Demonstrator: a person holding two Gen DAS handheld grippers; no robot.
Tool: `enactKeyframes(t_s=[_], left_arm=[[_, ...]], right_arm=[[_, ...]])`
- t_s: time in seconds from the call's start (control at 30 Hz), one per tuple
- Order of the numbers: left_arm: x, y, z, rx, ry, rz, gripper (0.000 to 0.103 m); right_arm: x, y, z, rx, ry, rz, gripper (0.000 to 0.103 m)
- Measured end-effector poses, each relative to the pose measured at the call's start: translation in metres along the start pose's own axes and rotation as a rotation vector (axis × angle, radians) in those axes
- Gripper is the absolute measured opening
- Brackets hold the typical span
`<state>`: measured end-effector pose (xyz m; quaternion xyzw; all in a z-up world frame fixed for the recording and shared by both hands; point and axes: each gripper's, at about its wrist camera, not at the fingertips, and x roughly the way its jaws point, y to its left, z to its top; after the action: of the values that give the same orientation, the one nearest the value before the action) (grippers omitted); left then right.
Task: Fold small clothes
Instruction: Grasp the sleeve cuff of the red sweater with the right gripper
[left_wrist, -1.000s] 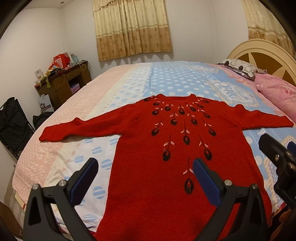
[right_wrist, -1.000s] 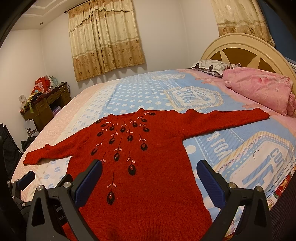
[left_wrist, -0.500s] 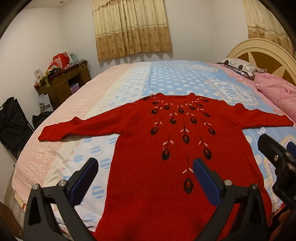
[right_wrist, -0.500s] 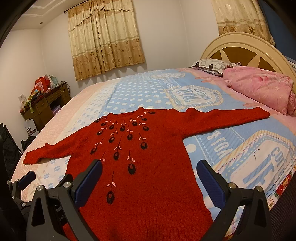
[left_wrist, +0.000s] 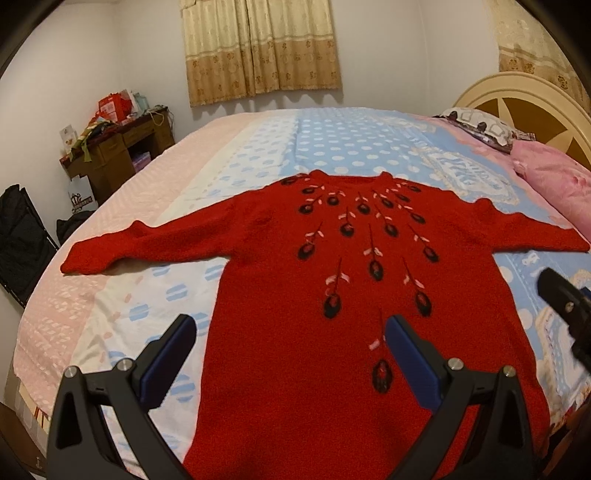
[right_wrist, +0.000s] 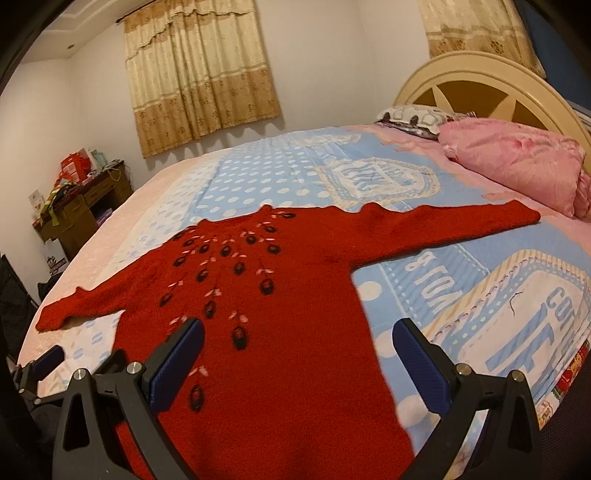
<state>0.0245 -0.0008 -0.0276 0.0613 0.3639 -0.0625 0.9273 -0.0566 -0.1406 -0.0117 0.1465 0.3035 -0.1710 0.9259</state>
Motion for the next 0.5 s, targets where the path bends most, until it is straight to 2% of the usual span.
enactKeyframes(t_s=[0.17, 0.33, 0.4, 0.47, 0.5], left_arm=[[0.022, 0.015, 0.029, -0.029, 0.032, -0.051, 0.103], [0.047, 0.021, 0.066, -0.021, 0.012, -0.028, 0.103], [0.061, 0.021, 0.078, -0.006, 0.01, -0.005, 0.103], [0.074, 0.022, 0.085, 0.006, 0.005, 0.017, 0.103], [0.081, 0.023, 0.088, 0.009, 0.005, 0.023, 0.103]], right_arm=[[0.017, -0.046, 0.034, 0.027, -0.001, -0.042, 0.102], [0.036, -0.138, 0.086, 0.149, -0.022, -0.131, 0.102], [0.048, -0.183, 0.108, 0.21, -0.009, -0.196, 0.096], [0.055, -0.227, 0.125, 0.273, -0.004, -0.27, 0.08], [0.059, -0.25, 0.132, 0.304, -0.007, -0.319, 0.079]])
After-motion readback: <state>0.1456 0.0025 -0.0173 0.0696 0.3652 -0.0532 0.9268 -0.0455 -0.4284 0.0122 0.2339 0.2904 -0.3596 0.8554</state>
